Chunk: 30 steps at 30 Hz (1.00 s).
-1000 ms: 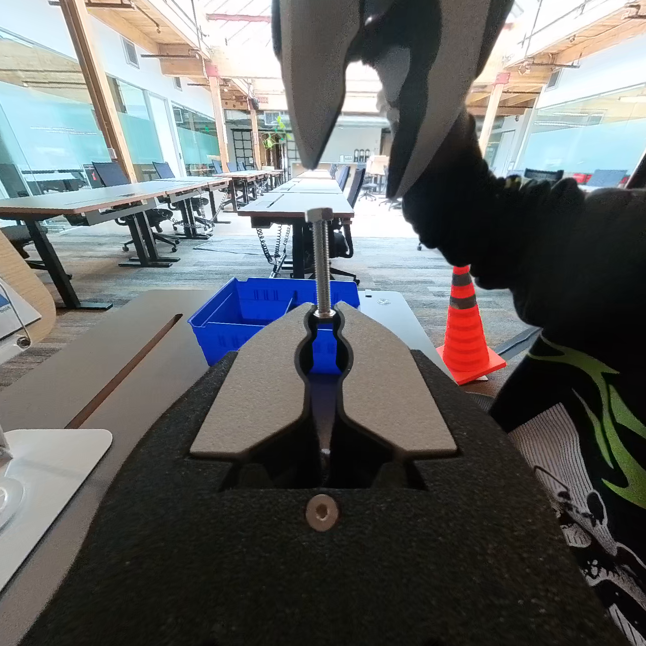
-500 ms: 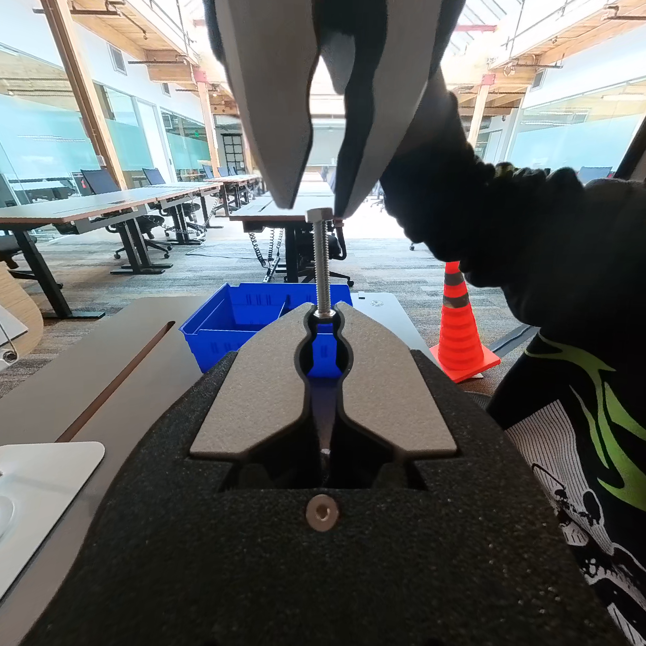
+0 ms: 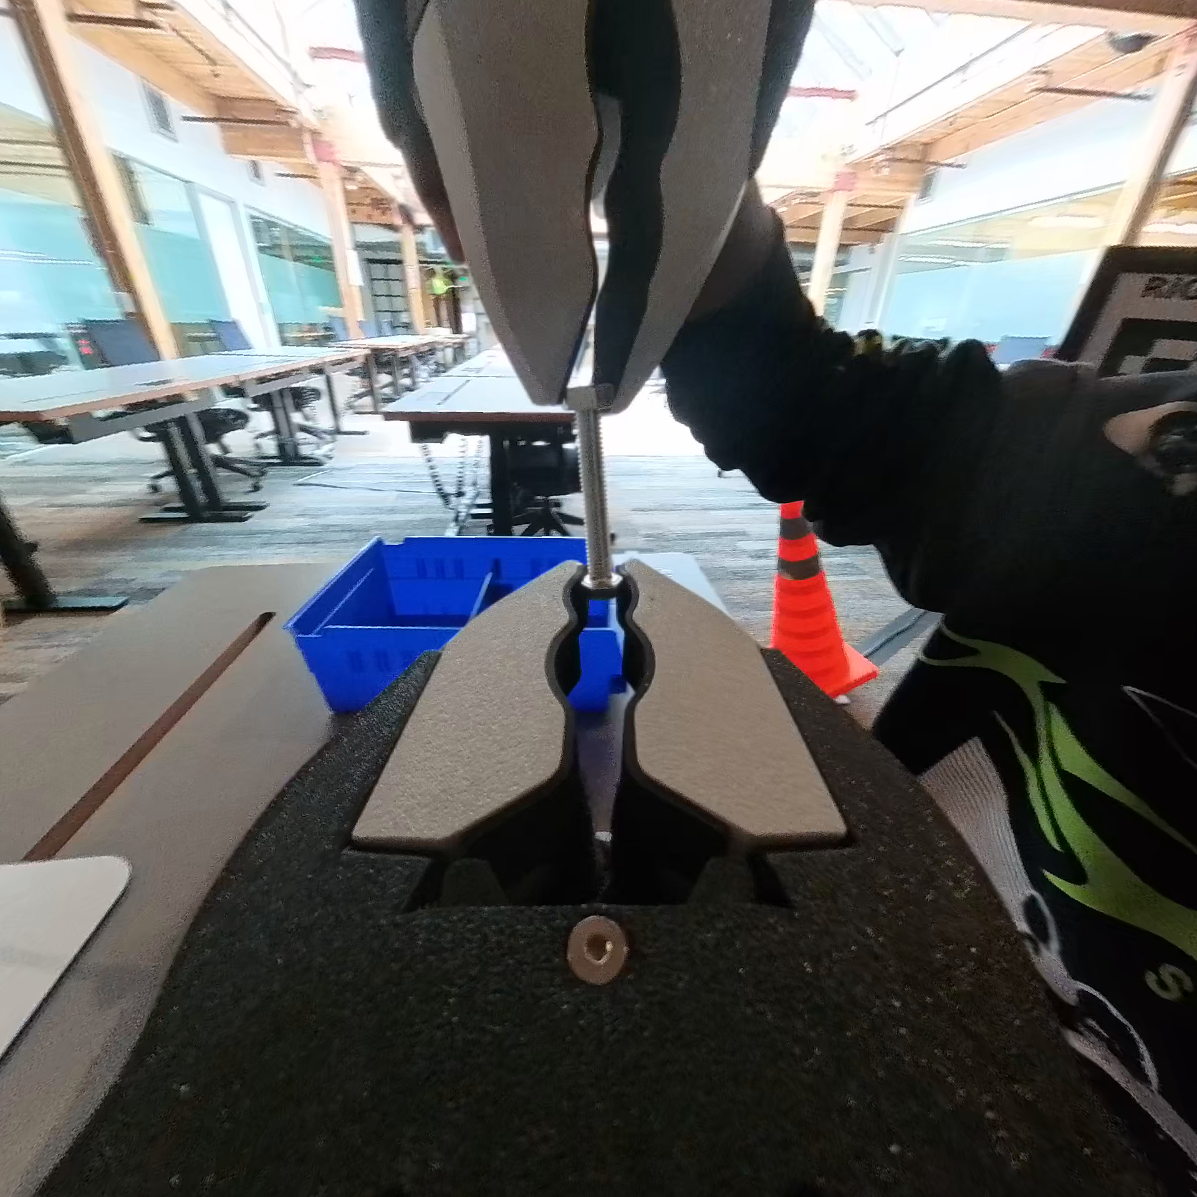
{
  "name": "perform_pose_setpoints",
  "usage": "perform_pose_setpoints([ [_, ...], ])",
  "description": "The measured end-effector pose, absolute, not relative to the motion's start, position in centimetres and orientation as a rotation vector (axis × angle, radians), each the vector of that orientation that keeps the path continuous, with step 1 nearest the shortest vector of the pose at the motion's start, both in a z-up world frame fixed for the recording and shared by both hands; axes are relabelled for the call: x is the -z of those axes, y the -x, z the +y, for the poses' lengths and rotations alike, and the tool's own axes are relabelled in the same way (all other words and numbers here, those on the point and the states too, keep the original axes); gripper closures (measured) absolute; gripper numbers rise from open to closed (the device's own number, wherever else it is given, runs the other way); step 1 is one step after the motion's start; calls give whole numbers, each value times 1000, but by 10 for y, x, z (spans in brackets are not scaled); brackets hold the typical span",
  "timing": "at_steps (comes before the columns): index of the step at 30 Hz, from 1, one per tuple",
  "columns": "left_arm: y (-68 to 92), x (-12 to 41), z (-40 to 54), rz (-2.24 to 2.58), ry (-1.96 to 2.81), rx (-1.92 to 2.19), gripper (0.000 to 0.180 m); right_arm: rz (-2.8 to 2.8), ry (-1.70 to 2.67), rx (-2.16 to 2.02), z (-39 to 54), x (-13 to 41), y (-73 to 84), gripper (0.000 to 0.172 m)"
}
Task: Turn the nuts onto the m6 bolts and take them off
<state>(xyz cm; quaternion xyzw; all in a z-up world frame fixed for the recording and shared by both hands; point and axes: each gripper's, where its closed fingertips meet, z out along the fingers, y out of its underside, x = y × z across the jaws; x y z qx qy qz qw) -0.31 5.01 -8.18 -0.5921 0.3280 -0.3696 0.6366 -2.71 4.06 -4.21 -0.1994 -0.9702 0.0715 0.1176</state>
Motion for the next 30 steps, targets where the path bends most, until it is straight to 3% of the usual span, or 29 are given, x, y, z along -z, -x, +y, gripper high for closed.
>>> perform_pose_setpoints([
  [11,-38,88,-17,1104,1010,1377,173,-2966,104,-186,-11,54,-7,162],
  [21,-45,101,-43,1214,765,1638,173,-2975,-81,-189,-30,70,-18,162],
  [30,-48,138,-82,1483,616,2015,173,-2953,-364,-152,-57,106,-29,162],
])
